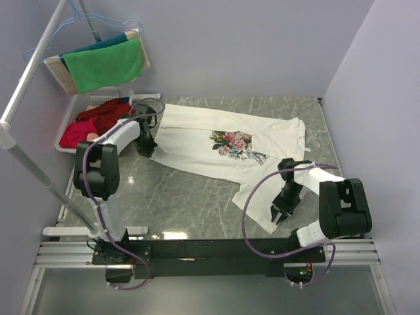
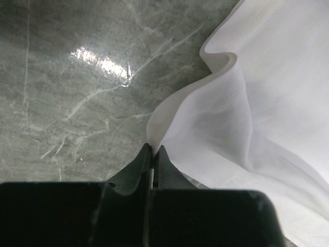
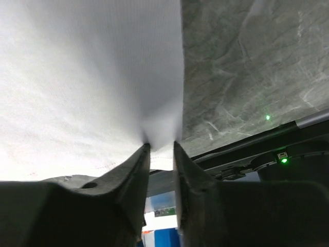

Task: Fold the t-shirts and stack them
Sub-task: Fold the tshirt

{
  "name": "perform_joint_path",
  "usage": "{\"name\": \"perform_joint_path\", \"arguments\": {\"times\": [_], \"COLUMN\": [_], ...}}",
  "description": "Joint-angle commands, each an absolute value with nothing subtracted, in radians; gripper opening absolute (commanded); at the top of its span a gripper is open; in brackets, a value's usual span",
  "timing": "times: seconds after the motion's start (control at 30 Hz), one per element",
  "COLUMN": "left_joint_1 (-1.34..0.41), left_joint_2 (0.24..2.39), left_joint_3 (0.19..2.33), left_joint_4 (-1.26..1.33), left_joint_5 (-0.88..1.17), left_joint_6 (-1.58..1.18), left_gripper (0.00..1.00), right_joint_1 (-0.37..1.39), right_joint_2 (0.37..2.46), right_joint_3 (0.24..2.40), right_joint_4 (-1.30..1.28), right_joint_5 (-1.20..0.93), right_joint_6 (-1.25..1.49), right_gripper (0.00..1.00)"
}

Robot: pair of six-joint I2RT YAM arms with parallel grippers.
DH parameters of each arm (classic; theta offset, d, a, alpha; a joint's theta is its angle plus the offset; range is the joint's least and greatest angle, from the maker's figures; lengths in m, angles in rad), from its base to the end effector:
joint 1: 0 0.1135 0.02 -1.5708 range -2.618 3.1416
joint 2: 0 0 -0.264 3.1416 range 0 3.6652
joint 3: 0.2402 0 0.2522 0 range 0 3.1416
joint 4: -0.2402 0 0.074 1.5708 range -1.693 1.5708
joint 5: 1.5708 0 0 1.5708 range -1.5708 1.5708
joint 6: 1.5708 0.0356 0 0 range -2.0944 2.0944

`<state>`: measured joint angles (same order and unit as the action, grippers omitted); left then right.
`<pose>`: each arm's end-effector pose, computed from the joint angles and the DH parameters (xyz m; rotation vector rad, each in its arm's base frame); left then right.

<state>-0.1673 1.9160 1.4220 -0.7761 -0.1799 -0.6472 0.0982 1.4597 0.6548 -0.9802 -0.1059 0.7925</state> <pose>0.3814 -0.0580 0.1945 -0.7012 2.7054 0.0637 0.1793 0.0214 0.1340 -1.0032 -2.7241 -0.0043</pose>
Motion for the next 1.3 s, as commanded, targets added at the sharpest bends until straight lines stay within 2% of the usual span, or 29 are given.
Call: {"name": "perform_joint_path", "arguments": {"times": [0.0,0.07,0.1,0.13,0.93,1.27], "left_joint_1": [-0.158,-0.152,-0.15,-0.146,-0.132,-0.132], "left_joint_2": [1.893,1.887,1.885,1.882,1.812,1.844], "left_joint_3": [1.45,1.447,1.445,1.443,1.457,1.558], "left_joint_4": [-0.781,-0.779,-0.779,-0.781,-0.788,-0.796], "left_joint_5": [-0.172,-0.17,-0.169,-0.167,-0.181,-0.198], "left_joint_6": [-0.644,-0.643,-0.643,-0.641,-0.666,-0.673], "left_gripper": [0.01,0.01,0.01,0.01,0.01,0.01], "right_joint_1": [0.127,0.136,0.138,0.141,0.163,0.143], "right_joint_2": [1.496,1.505,1.511,1.512,1.499,1.531], "right_joint_3": [0.667,0.67,0.669,0.667,1.023,1.147], "right_joint_4": [-0.93,-0.923,-0.917,-0.911,-1.026,-1.035], "right_joint_5": [0.034,0.04,0.044,0.057,0.244,0.313], "right_joint_6": [0.85,0.857,0.859,0.862,0.842,0.83], "right_gripper": [0.22,0.15,0.01,0.0,0.0,0.0]}}
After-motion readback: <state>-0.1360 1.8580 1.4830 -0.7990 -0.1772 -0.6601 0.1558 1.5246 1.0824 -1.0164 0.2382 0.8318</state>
